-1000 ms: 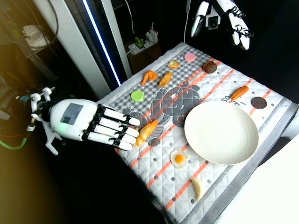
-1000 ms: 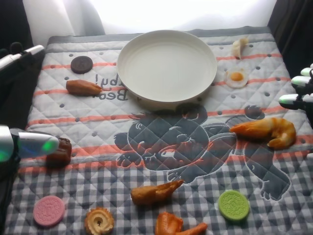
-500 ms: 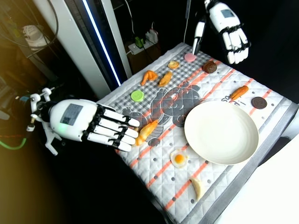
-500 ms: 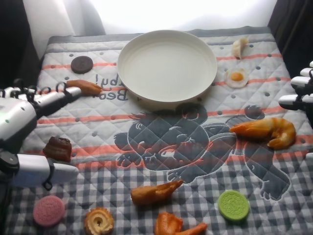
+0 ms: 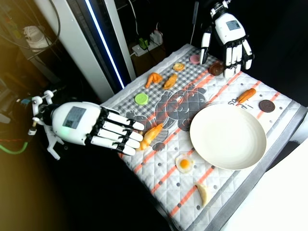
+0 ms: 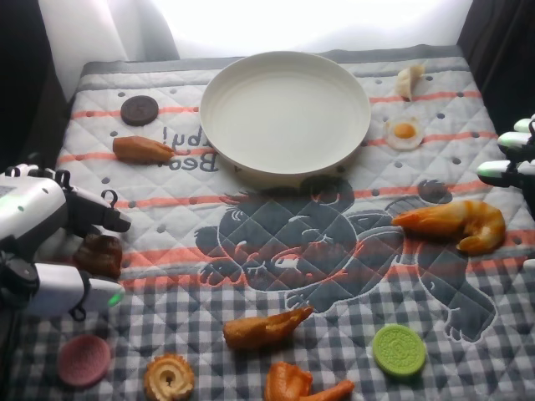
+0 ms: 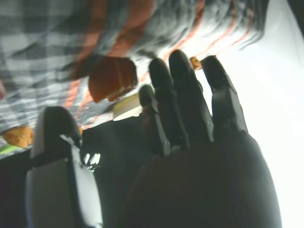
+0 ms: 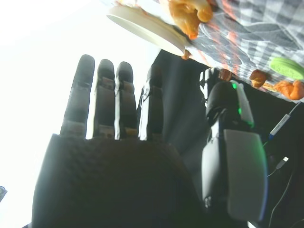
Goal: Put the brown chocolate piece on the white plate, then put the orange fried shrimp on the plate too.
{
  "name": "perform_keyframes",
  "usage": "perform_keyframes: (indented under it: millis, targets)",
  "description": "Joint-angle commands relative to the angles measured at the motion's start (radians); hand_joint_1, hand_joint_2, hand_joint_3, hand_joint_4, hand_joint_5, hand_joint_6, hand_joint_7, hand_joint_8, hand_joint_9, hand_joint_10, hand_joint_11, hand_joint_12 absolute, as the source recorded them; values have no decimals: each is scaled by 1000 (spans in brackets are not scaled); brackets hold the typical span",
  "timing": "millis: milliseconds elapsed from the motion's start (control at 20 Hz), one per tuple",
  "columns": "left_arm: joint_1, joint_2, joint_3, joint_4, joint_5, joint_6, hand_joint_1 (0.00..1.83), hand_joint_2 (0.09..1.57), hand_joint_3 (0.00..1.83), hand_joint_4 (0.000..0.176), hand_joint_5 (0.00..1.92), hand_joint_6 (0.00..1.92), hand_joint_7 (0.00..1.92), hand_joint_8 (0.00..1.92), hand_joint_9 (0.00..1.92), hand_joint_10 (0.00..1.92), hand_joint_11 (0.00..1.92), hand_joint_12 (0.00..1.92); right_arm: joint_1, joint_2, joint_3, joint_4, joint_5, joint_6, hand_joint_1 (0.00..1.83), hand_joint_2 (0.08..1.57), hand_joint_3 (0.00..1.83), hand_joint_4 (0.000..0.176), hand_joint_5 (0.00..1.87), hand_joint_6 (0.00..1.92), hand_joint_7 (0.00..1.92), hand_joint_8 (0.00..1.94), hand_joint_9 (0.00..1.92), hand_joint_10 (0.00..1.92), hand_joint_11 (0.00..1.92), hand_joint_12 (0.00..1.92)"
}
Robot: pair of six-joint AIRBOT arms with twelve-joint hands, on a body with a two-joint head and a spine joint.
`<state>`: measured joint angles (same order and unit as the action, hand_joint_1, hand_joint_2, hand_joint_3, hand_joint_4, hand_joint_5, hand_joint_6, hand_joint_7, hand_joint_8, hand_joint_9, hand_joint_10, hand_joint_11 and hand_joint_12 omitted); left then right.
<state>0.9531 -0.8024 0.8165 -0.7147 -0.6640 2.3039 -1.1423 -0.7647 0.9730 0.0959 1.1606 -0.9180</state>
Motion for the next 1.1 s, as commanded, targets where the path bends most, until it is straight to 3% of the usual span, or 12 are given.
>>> perform_keyframes:
  millis: [0,100,150,200,350,450,500,550,650,850,1000,1050]
  targets:
    - [-9,-6,7,23,-81,0,807,929,0,126,701,4,852,6,615,4,0,578,0,3,3,19,116,4,487,1156,2,110,387,2,283,1,227,1,0,419]
    - [-12,-12,13,20,-72,0,840,929,0,115,738,8,888,9,619,2,0,513,0,3,3,19,116,5,507,1166,0,100,384,0,297,0,248,0,0,501]
    - [-13,-15,15,18,-69,0,846,933,1,136,736,4,891,7,615,0,0,494,-1,3,3,19,116,5,501,1166,0,95,387,1,303,1,255,1,0,532]
    - [-14,-16,17,14,-68,0,915,930,0,118,758,11,911,13,632,7,0,493,-1,3,3,19,116,6,444,1163,0,105,379,0,307,1,263,3,6,550]
    - [-15,-17,19,8,-68,0,1045,940,2,121,745,1,902,1,635,4,0,532,-2,3,3,19,116,7,433,1161,0,80,393,3,323,2,282,2,0,617]
    - [-15,-17,20,4,-67,0,1120,969,3,93,822,6,936,3,661,2,0,647,-3,3,3,19,116,9,480,1171,1,89,386,0,323,1,284,1,0,633]
    - [-16,-18,21,2,-68,0,1316,1037,5,55,916,22,1046,676,721,4,0,755,-3,3,3,19,116,10,483,1168,0,86,389,2,323,1,281,0,2,640]
    - [-16,-19,21,0,-70,0,1257,1065,18,0,1026,586,1058,914,802,21,1,901,-4,3,3,19,116,10,451,1171,1,86,386,0,323,0,288,3,11,648]
    - [-20,-23,21,-6,-86,0,1240,1106,0,0,1074,669,957,1169,901,47,0,945,-4,3,3,19,116,11,491,1174,1,79,385,2,322,1,287,2,0,646]
    - [-50,-14,8,22,-134,-3,1251,1074,0,0,1157,551,1015,1067,1030,75,31,1135,-8,3,3,19,116,12,496,1184,2,95,377,1,312,1,290,2,34,668]
    - [-87,-2,8,68,-162,-45,1239,1084,0,0,1107,662,1005,1063,1075,110,43,1251,-8,3,3,20,116,12,526,1190,3,89,380,2,312,1,292,3,47,663]
    - [-99,-1,11,79,-167,-55,1254,1066,0,0,1186,507,1029,1041,1104,142,63,1185,-8,2,4,20,116,12,531,1193,4,90,381,2,312,1,290,1,43,660]
